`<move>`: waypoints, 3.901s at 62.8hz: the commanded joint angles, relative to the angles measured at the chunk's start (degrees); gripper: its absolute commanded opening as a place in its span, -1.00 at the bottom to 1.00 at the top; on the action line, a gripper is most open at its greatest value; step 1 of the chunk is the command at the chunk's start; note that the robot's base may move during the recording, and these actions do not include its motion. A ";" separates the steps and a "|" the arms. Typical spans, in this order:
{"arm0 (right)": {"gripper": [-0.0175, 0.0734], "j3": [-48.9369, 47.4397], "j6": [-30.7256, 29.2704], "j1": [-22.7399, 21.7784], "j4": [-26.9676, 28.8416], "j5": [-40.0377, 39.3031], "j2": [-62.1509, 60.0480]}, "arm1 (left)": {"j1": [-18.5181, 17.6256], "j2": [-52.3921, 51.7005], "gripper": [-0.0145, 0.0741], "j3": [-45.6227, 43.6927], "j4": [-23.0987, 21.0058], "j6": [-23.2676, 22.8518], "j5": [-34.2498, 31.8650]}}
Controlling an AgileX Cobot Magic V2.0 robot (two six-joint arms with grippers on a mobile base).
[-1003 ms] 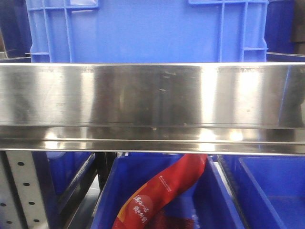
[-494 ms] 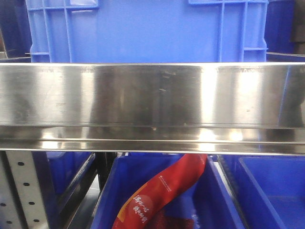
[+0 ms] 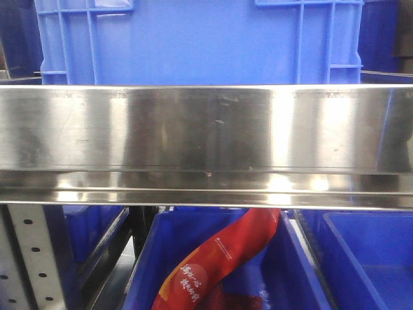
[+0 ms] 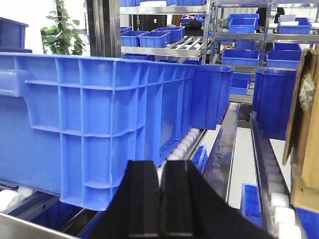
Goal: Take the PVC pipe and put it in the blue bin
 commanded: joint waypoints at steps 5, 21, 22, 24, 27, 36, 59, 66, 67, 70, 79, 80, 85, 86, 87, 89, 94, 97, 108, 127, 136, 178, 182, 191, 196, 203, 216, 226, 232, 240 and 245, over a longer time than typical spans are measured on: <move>-0.97 -0.42 -0.14 0.02 -0.21 -0.10 -0.23 | -2.71 -0.05 -0.92 -0.05 0.67 -0.14 -0.49; -0.97 -0.42 -0.14 0.02 -0.21 -0.10 -0.23 | -2.81 -0.05 -0.92 -0.05 -1.28 -0.46 -0.49; -0.97 -0.42 -0.14 0.02 -0.21 -0.10 -0.23 | -2.81 -0.05 -0.92 -0.05 -0.98 -0.46 -0.49; -0.97 -0.42 -0.14 0.02 -0.21 -0.10 -0.23 | -2.81 -0.05 -0.92 -0.05 -0.54 -0.46 -0.49; -0.97 -0.42 -0.14 0.02 -0.21 -0.10 -0.23 | -2.81 -0.05 -0.92 -0.05 -0.41 -0.46 -0.49; -0.97 -0.42 -0.14 0.02 -0.21 -0.10 -0.23 | -2.81 -0.05 -0.92 -0.05 -0.41 -0.46 -0.49; -0.97 -0.42 -0.14 0.02 -0.21 -0.10 -0.23 | -2.81 -0.05 -0.92 -0.05 -0.41 -0.46 -0.49; -0.97 -0.42 -0.14 0.02 -0.21 -0.10 -0.23 | -2.81 -0.05 -0.92 -0.05 -0.41 -0.46 -0.49; -0.97 -0.42 -0.14 0.02 -0.21 -0.10 -0.23 | -2.81 -0.05 -0.92 -0.05 -0.41 -0.46 -0.49; -0.97 -0.42 -0.14 0.02 -0.21 -0.10 -0.23 | -2.81 -0.05 -0.92 -0.05 -0.41 -0.46 -0.49; -0.97 -0.42 -0.14 0.02 -0.21 -0.10 -0.23 | -2.81 -0.05 -0.92 -0.05 -0.41 -0.46 -0.49; -0.97 -0.42 -0.14 0.02 -0.21 -0.10 -0.23 | -2.81 -0.05 -0.92 -0.05 -0.41 -0.46 -0.49; -0.97 -0.42 -0.14 0.02 -0.21 -0.10 -0.23 | -2.81 -0.05 -0.92 -0.05 -0.41 -0.46 -0.49; -0.97 -0.42 -0.14 0.02 -0.21 -0.10 -0.23 | -2.81 -0.05 -0.92 -0.05 -0.41 -0.46 -0.49; -0.97 -0.42 -0.14 0.02 -0.21 -0.10 -0.23 | -2.81 -0.05 -0.92 -0.05 -0.41 -0.46 -0.49; -0.97 -0.42 -0.14 0.02 -0.21 -0.10 -0.23 | -2.81 -0.05 -0.92 -0.05 -0.41 -0.46 -0.49; -0.97 -0.42 -0.14 0.02 -0.21 -0.10 -0.23 | -2.81 -0.05 -0.92 -0.05 -0.41 -0.46 -0.49; -0.97 -0.42 -0.14 0.02 -0.21 -0.10 -0.23 | -2.81 -0.05 -0.92 -0.05 -0.41 -0.46 -0.49; -0.97 -0.42 -0.14 0.02 -0.21 -0.10 -0.23 | -2.81 -0.05 -0.92 -0.05 -0.41 -0.46 -0.49; -0.97 -0.42 -0.14 0.02 -0.21 -0.28 -0.23 | -2.81 -0.05 -0.92 -0.05 -0.41 -0.46 -0.49; -0.97 -0.42 -0.14 0.02 -1.76 0.05 -0.23 | -2.81 -0.05 -0.92 -0.05 -0.41 -0.46 -0.49; -0.97 -0.42 28.18 0.02 -26.92 2.05 -0.23 | -2.81 -0.05 -0.92 -0.05 -0.41 -0.46 -0.49; -0.97 -0.42 30.66 0.02 -29.00 1.94 -0.23 | -2.81 -0.05 -0.92 -0.05 -0.41 -0.46 -0.49; -0.97 -0.42 39.85 0.02 -37.56 1.39 -0.33 | -2.81 -0.05 -0.92 -0.05 -0.41 -0.46 -0.49; -0.97 -0.42 42.66 0.02 -38.84 0.51 -0.46 | -2.81 -0.05 -0.92 -0.05 -0.41 -0.46 -0.49; -0.97 0.75 43.80 0.02 -38.84 0.07 -2.84 | -2.81 -0.05 -0.92 -0.05 -0.41 -0.46 -0.49; -0.97 1.38 44.42 0.02 -40.97 0.51 -6.85 | -2.81 -0.05 -0.92 -0.05 -0.41 -0.46 -0.49; -0.97 2.32 55.57 -0.08 -50.11 0.51 -8.80 | -2.81 -0.05 -0.92 -0.05 -0.41 -0.46 -0.49; -0.97 4.22 60.84 -0.08 -54.30 0.51 -11.40 | -2.81 -0.05 -0.92 -0.05 -0.41 -0.46 -0.49; -0.97 5.24 64.76 -0.08 -58.73 1.59 -14.99 | -2.81 -0.05 -0.92 -0.05 -0.41 -0.46 -0.49; -0.97 5.24 67.62 -0.08 -62.59 2.12 -14.99 | -2.81 -0.05 -0.92 -0.05 -0.41 -0.46 -0.49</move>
